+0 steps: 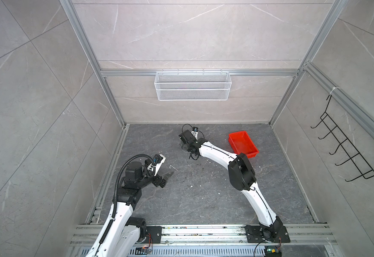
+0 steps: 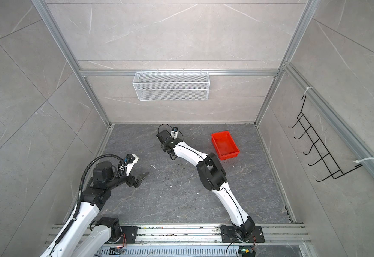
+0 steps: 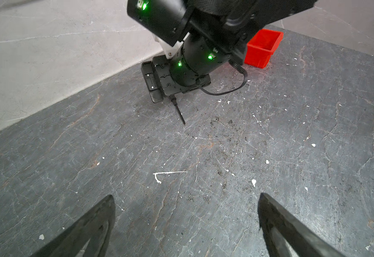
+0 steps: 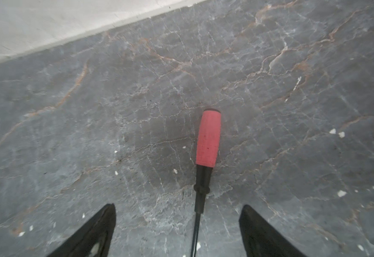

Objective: Put the screwdriver in the bin
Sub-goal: 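Reach the right gripper across to the pink screwdriver handle while the left arm lifts slightly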

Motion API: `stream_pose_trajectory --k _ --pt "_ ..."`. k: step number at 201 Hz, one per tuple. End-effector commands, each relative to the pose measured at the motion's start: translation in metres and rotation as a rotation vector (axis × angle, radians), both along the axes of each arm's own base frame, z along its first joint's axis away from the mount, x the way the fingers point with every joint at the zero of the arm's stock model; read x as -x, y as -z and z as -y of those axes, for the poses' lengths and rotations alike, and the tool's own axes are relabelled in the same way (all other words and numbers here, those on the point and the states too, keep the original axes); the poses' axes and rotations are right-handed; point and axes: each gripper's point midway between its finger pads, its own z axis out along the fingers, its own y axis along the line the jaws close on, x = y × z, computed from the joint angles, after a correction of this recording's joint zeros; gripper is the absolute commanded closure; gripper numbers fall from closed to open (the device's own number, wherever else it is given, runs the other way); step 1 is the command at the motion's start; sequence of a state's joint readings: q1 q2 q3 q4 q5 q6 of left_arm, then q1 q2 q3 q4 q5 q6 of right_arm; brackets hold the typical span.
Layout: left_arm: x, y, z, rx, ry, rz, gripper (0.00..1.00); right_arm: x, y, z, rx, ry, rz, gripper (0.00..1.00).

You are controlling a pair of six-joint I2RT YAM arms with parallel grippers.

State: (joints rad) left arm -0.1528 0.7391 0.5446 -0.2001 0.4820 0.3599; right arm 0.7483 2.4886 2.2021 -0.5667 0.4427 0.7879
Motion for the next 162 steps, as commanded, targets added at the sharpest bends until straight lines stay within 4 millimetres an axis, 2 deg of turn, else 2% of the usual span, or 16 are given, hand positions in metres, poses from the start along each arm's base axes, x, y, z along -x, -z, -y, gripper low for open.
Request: stream_pose_trajectory --k 1,27,35,85,138,154,162 --pt "0.001 -0.009 0.005 0.011 0.03 0.047 0.0 0.007 0.029 0.013 0.092 0.037 -0.113 0.11" --pt "0.002 -0.01 0.004 0.011 0.029 0.053 0.0 0.005 0.046 0.015 0.105 0.045 -0.181 0.11" --pt "0.002 -0.01 0.005 0.013 0.031 0.053 0.0 0.0 0.041 0.013 0.08 0.049 -0.18 0.11" --pt "0.003 -0.01 0.006 0.014 0.038 0.053 0.0 -0.005 0.057 0.025 0.042 0.077 -0.238 0.12" --pt "0.004 -0.011 0.006 0.016 0.044 0.056 0.0 -0.015 0.063 0.035 0.057 0.052 -0.25 0.14" --pt "0.004 -0.011 0.007 0.017 0.046 0.058 0.0 -0.017 0.063 0.033 0.07 0.02 -0.242 0.16" --pt "0.004 -0.01 0.007 0.018 0.048 0.054 0.0 -0.018 0.064 0.031 0.071 0.004 -0.244 0.22"
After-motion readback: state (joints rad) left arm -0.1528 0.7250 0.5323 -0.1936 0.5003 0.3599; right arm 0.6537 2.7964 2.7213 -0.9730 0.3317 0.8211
